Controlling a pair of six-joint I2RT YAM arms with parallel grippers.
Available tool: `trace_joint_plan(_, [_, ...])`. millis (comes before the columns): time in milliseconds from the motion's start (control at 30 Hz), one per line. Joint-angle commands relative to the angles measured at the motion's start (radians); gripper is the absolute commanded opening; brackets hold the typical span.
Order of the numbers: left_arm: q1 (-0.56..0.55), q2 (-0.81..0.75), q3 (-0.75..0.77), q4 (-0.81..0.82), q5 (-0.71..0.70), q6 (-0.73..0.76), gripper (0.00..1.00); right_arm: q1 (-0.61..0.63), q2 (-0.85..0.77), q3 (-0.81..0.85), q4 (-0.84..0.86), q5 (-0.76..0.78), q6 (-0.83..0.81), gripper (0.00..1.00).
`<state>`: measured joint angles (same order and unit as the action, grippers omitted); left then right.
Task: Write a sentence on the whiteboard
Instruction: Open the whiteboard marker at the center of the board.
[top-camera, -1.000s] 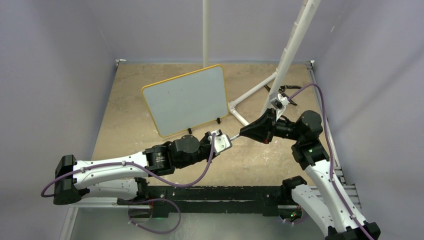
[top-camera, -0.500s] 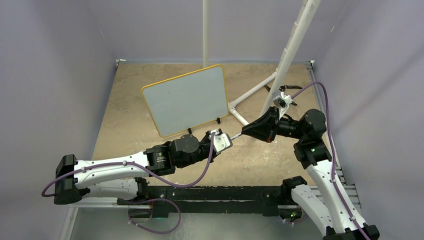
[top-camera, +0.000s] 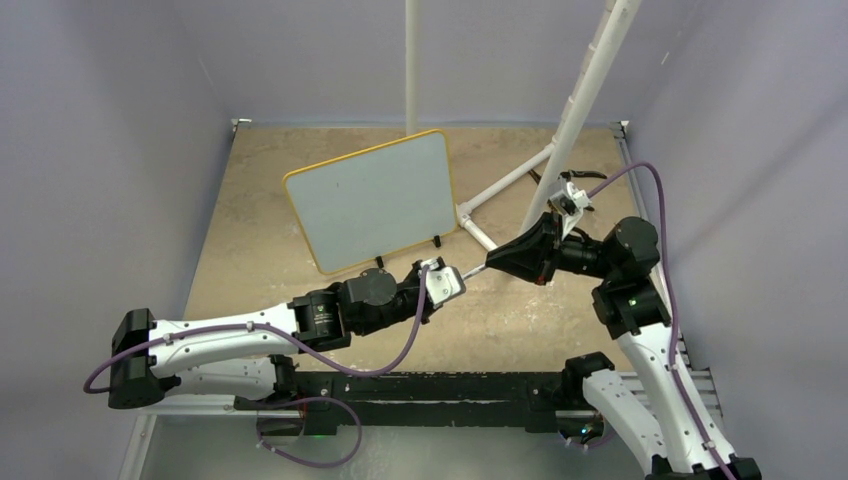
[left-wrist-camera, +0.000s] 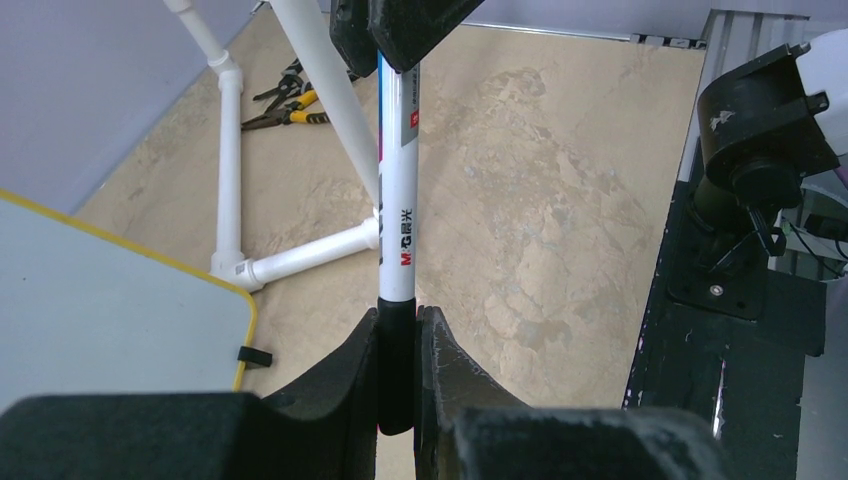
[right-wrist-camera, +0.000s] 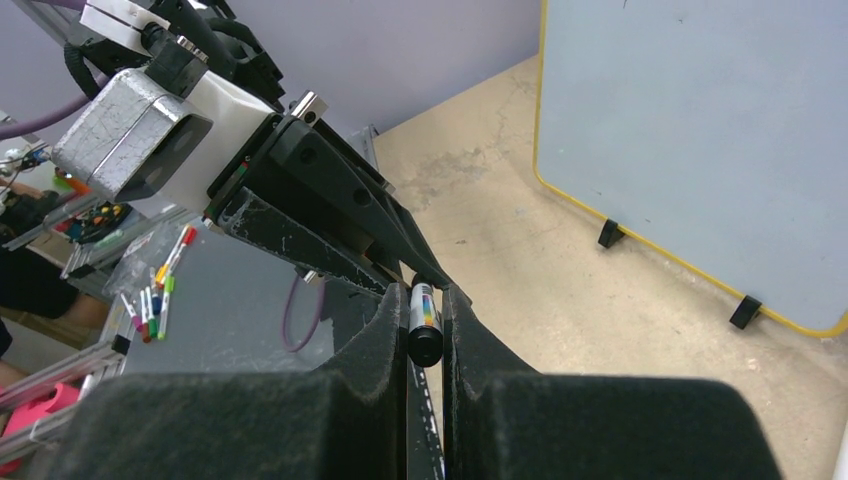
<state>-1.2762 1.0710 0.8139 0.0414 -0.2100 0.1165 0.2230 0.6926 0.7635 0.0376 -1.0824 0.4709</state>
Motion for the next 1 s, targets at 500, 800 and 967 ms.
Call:
trace_joint_plan(500, [0.061, -0.014, -0.086, -0.267, -0.046, 0.045, 0.00, -0.031, -0.044, 0.268, -0.036, 0.089, -0.087, 0.00])
trace_joint_plan(800, [0.035, -0.017, -0.093, -0.315, 0.009, 0.040, 0.00, -0.031, 0.008, 0.332, -0.071, 0.075, -0.112, 0.00])
trace_joint_plan(967, [-0.015, -0.016, -0.094, -0.324, 0.002, 0.040, 0.00, -0.032, 0.045, 0.358, -0.084, 0.106, -0.126, 0.00])
